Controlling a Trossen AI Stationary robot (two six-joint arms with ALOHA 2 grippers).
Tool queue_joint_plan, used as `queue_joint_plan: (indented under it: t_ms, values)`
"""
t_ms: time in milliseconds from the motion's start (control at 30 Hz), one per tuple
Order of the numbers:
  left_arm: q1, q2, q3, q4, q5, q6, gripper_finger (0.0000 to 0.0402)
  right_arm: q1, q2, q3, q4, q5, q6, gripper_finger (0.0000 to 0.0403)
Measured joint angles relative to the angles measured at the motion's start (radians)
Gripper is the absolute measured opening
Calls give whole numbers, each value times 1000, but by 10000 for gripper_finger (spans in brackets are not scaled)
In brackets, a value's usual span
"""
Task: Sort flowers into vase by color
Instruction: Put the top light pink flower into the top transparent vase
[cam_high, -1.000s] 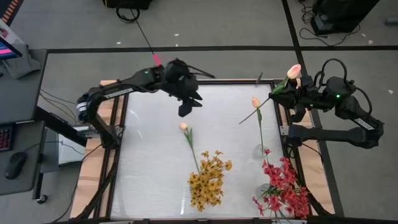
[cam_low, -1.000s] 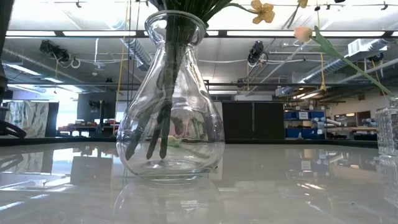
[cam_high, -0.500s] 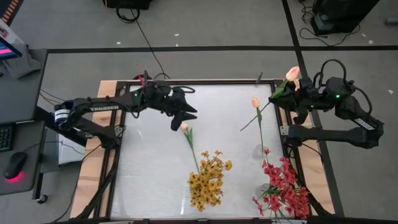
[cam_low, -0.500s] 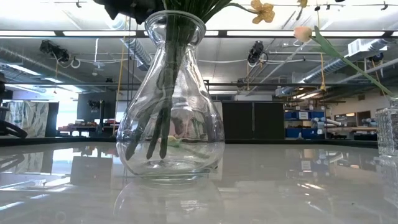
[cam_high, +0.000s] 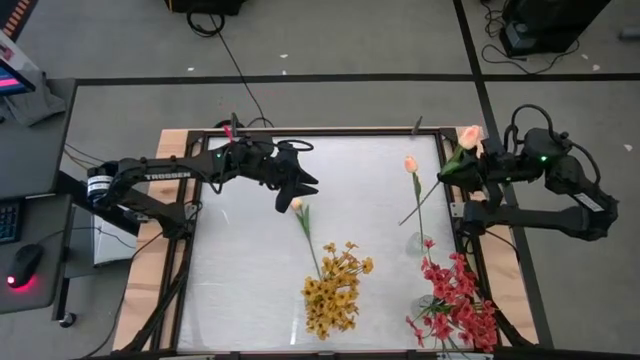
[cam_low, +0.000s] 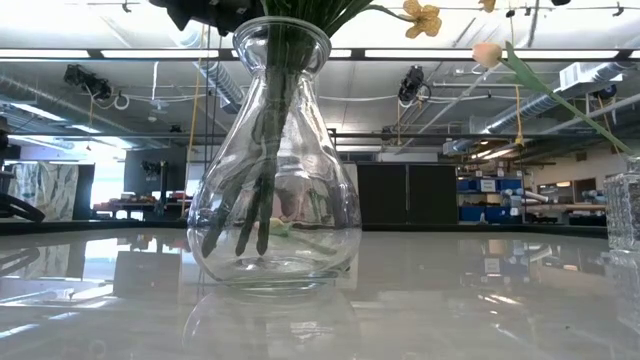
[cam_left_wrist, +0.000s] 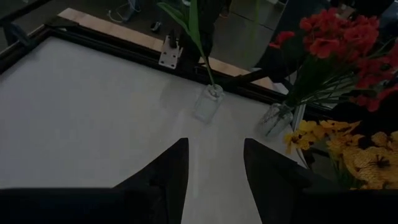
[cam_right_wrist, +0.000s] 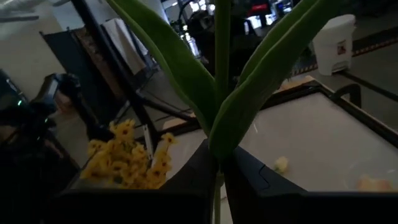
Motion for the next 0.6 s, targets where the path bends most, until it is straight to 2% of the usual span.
queue_joint_plan:
  t_ms: [433,600]
  values:
    - [0,1,0,3,0,0,160,0,-91,0,-166,-119,-43,35]
    - [0,1,0,4,0,1,160,0,-121,0,-206,-127,-87,35]
